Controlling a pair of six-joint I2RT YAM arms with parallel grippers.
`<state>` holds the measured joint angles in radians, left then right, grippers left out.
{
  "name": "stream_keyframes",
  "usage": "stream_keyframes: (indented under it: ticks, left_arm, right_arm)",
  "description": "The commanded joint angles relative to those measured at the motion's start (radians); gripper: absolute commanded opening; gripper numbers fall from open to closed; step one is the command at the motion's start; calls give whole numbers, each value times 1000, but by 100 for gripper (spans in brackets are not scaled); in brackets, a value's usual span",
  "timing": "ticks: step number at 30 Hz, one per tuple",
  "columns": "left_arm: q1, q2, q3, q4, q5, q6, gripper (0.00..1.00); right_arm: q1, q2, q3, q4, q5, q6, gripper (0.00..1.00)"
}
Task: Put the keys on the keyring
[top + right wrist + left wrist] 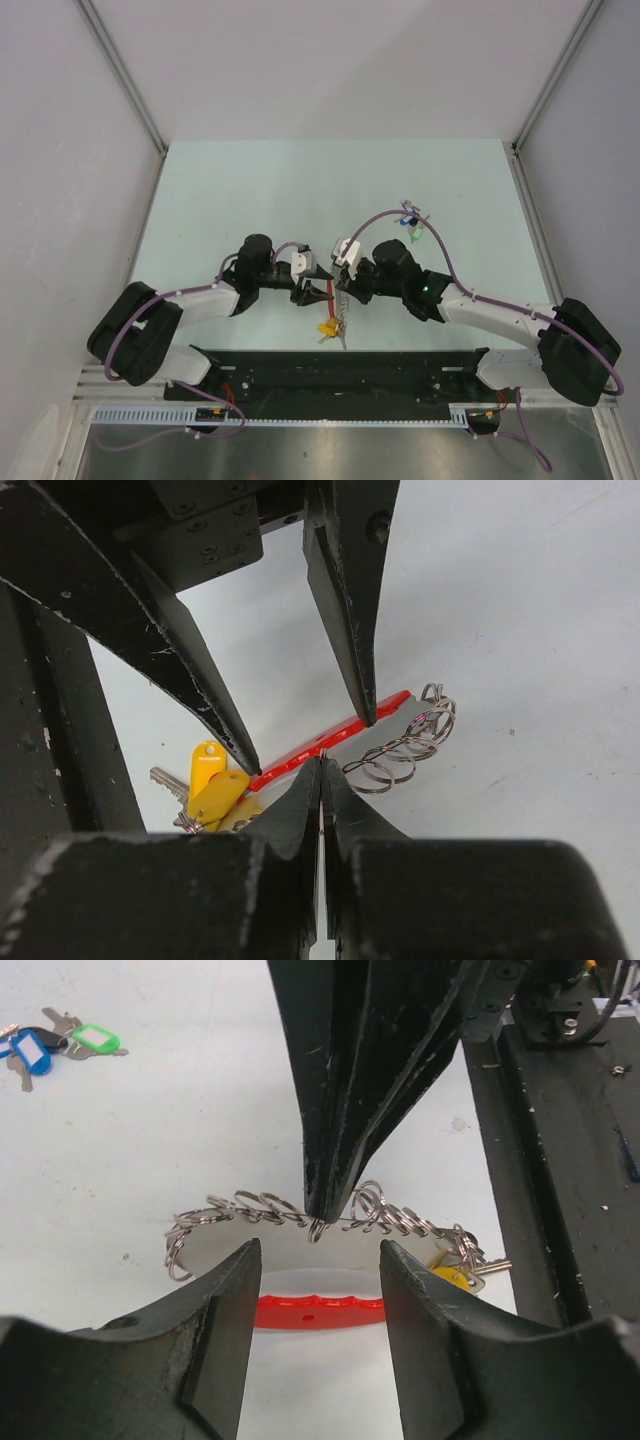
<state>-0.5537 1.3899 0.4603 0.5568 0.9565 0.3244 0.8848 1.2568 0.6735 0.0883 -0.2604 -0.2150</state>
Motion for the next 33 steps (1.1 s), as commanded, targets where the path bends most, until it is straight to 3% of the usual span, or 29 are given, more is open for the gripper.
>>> stream_keyframes:
  ticks: [1, 7, 33]
  left_arm:
    - [6, 1, 31, 45, 64, 30, 55]
    - [6, 46, 54, 38, 102, 28, 40]
    - [5, 86, 77, 57, 159, 1, 21]
  right_arm:
    - [-1, 0, 3, 48, -28, -23, 0]
    - [0, -7, 3, 50, -28, -23, 0]
    - [11, -16, 5, 54, -48, -26, 0]
